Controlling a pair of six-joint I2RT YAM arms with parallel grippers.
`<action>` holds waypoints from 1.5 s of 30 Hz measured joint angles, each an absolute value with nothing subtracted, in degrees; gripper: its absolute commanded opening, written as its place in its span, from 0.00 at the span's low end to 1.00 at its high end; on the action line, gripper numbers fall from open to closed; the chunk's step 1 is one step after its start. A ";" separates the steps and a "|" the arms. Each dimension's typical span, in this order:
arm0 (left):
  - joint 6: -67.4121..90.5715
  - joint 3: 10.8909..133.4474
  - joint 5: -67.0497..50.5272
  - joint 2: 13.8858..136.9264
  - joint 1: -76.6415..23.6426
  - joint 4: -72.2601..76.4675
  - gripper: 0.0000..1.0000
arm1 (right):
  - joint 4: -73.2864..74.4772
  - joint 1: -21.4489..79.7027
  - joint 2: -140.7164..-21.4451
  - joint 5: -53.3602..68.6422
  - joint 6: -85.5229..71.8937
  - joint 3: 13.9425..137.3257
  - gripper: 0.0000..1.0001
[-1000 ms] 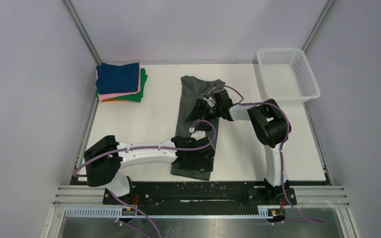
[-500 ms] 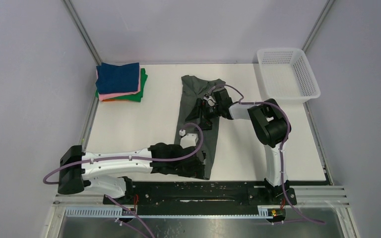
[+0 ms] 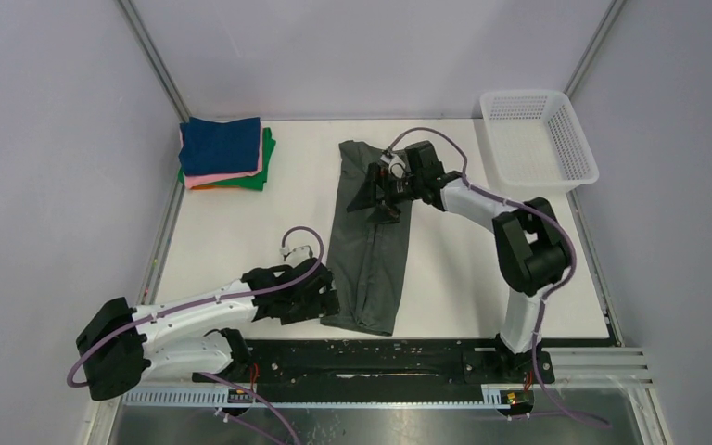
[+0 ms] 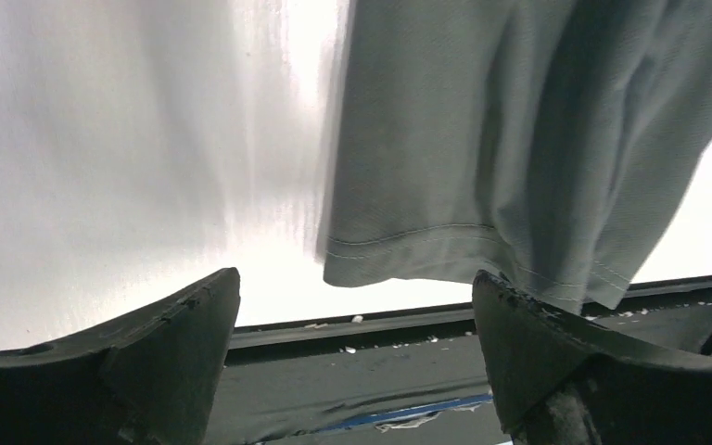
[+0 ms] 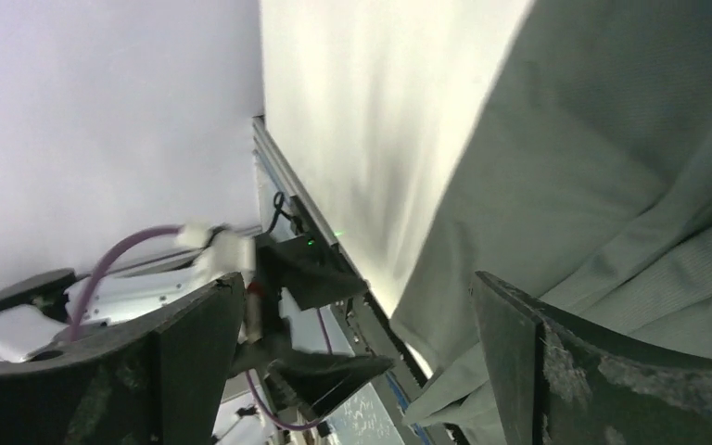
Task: Fold and stack the t-shirts
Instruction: Grab the bottom of the folded rectangular tshirt with both arms
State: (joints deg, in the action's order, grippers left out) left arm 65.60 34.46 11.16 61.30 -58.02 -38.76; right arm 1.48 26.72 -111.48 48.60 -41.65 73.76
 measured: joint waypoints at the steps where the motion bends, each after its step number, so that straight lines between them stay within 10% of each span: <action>1: 65.34 33.56 10.44 61.39 -57.32 -38.28 0.90 | 1.96 26.72 -109.45 48.49 -41.15 73.71 1.00; 12: 61.73 33.08 7.01 69.41 -56.66 -32.08 0.53 | 9.76 30.41 -81.06 25.71 -38.41 46.85 0.96; 21: 59.83 36.42 8.14 75.59 -56.45 -32.21 0.01 | 18.31 45.74 -72.53 15.11 -42.37 34.61 0.78; 39: 61.17 33.98 8.21 70.17 -56.45 -34.61 0.00 | 5.74 55.83 -79.44 16.49 -53.39 30.92 0.40; 45: 62.00 33.12 7.70 69.36 -56.47 -34.26 0.00 | 2.81 57.34 -79.57 17.96 -55.66 28.38 0.11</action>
